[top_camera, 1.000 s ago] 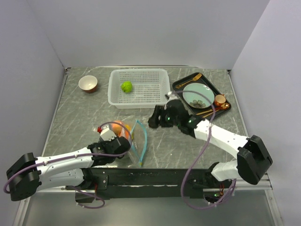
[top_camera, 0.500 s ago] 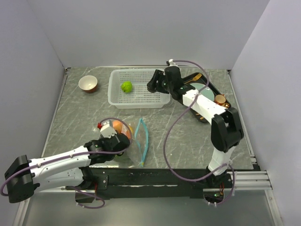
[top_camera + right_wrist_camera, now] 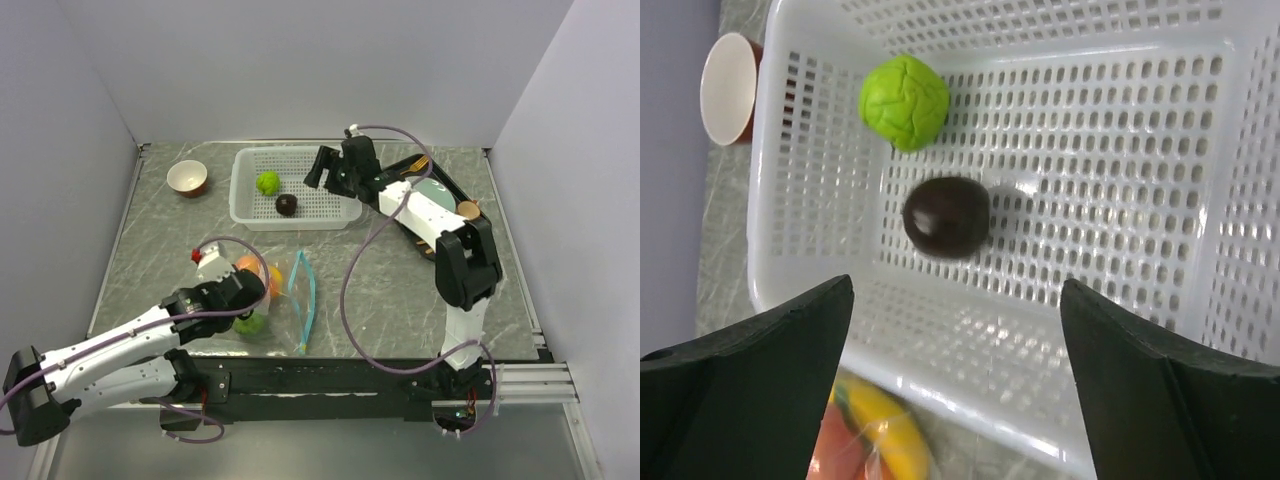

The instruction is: Open the zip-top bag and remove the fake food

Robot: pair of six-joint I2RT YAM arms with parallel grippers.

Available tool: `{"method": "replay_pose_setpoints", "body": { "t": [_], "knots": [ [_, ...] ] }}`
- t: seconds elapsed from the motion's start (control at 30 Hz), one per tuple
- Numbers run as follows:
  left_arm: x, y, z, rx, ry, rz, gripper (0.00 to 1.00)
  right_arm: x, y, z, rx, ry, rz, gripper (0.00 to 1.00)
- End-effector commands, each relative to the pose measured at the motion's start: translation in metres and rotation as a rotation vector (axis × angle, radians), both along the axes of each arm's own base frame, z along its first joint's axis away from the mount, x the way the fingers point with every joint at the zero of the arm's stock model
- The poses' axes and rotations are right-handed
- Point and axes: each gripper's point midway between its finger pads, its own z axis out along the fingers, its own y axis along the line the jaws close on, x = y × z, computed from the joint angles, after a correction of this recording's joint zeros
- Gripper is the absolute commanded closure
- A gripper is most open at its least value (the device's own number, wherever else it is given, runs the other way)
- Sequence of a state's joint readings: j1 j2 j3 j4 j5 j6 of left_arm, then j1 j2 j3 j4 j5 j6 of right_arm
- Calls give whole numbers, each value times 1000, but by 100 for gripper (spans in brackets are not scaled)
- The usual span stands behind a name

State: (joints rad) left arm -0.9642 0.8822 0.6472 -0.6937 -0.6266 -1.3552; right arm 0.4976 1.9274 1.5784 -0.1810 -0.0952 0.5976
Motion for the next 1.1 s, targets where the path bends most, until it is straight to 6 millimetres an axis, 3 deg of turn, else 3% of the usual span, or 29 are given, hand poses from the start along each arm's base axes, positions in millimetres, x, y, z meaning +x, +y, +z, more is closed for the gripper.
{"method": "replay_pose_setpoints", "body": {
  "t": [0.0, 0.03, 0.07, 0.1, 0.13, 0.17, 0.2, 0.23, 0.3, 0.47, 0.67, 0.93, 1.03, 1.07],
  "knots": [
    [21, 18, 22, 40, -55, 44, 95, -49, -19, 34, 62, -7, -25, 16],
    [24, 20, 23, 43, -59, 47, 96, -63, -24, 47, 86, -28, -26, 18],
    [31, 27, 22, 50, -57, 75, 96, -74, -29, 43, 92, -17, -33, 22],
    [34, 28, 19, 62, -45, 61, 96, -93, -34, 13, 94, 36, -34, 30],
    [40, 27, 20, 51, -57, 61, 97, -112, -31, 22, 136, 25, 0, 35],
    [47, 32, 19, 46, -60, 80, 97, -125, -29, 16, 153, 38, 15, 41],
    [49, 29, 15, 45, -48, 53, 97, -143, -32, -8, 164, 82, 19, 54],
    [54, 27, 13, 29, -55, 48, 99, -161, -26, -4, 188, 79, 59, 58],
    [58, 26, 6, 23, -36, 39, 99, -186, -22, -24, 211, 115, 86, 63],
    [57, 15, -15, -22, -14, 15, 99, -230, 6, -35, 259, 154, 208, 64],
    [49, 14, -37, -60, 15, 27, 99, -242, 36, -56, 310, 232, 285, 66],
    [44, 15, -57, -70, 37, 37, 99, -238, 68, -74, 345, 268, 335, 64],
    [42, 15, -64, -69, 49, 29, 99, -234, 77, -75, 363, 267, 342, 55],
    [42, 14, -66, -70, 53, 28, 99, -232, 81, -73, 375, 261, 342, 46]
  ]
}}
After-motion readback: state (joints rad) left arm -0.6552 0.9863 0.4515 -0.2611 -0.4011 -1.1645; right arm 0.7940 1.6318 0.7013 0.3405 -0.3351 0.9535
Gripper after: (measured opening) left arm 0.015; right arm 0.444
